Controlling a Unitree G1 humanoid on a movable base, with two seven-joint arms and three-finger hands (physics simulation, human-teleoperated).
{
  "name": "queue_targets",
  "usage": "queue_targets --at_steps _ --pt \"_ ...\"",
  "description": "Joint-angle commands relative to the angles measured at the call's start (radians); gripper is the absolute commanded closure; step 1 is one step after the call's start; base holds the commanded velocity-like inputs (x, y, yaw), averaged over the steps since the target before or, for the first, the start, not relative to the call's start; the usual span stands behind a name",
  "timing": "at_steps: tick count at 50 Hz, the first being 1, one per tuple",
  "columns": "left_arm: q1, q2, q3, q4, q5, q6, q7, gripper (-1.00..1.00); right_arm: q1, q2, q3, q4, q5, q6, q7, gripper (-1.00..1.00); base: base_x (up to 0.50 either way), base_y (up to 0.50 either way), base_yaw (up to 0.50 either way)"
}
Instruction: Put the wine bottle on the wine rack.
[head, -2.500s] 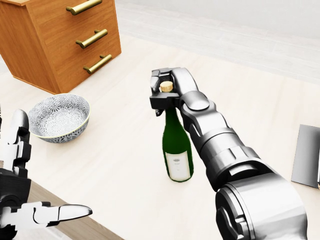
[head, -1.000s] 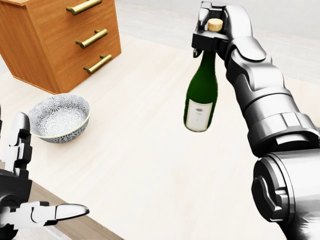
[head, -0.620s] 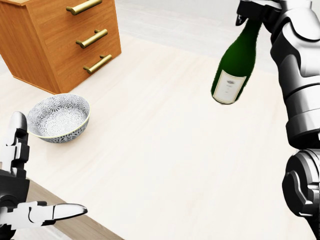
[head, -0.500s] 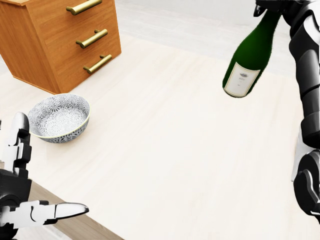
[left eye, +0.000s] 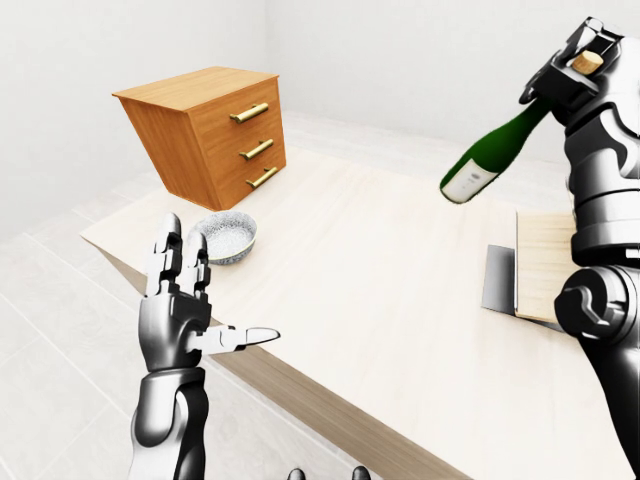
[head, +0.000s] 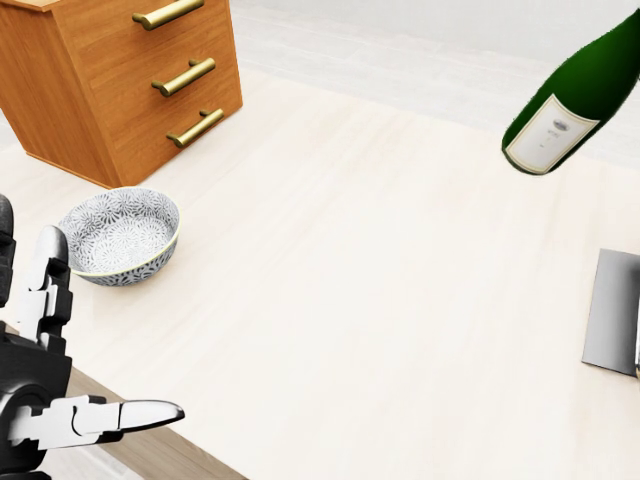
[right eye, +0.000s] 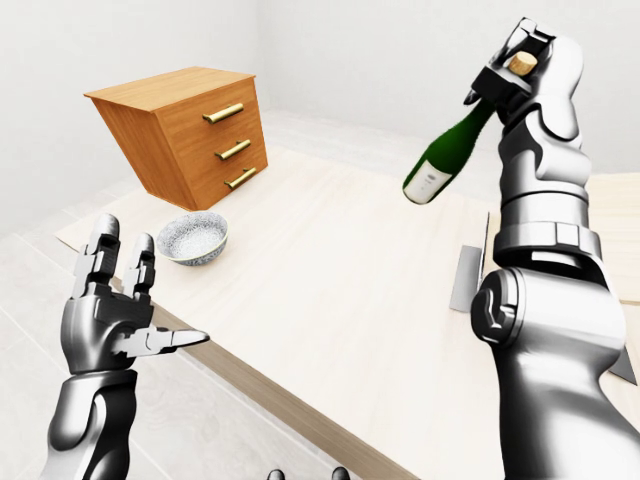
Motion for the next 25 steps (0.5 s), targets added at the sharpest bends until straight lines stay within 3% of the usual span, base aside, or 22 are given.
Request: queue_targets --at_steps 1,25 --pt "0.0 0.002 0.001 0.0 -0.001 0.0 0.004 -1.0 -0.031 -0.063 -0.043 0.002 0.091 0.0 -0.015 1.0 0.0 0.0 0.0" --pt "0.013 0.0 0.0 -0.032 -0.008 0.0 0.007 -1.0 -0.033 -0.161 -0.028 0.01 0.112 0.0 -0.049 1.0 0.0 0.0 0.0"
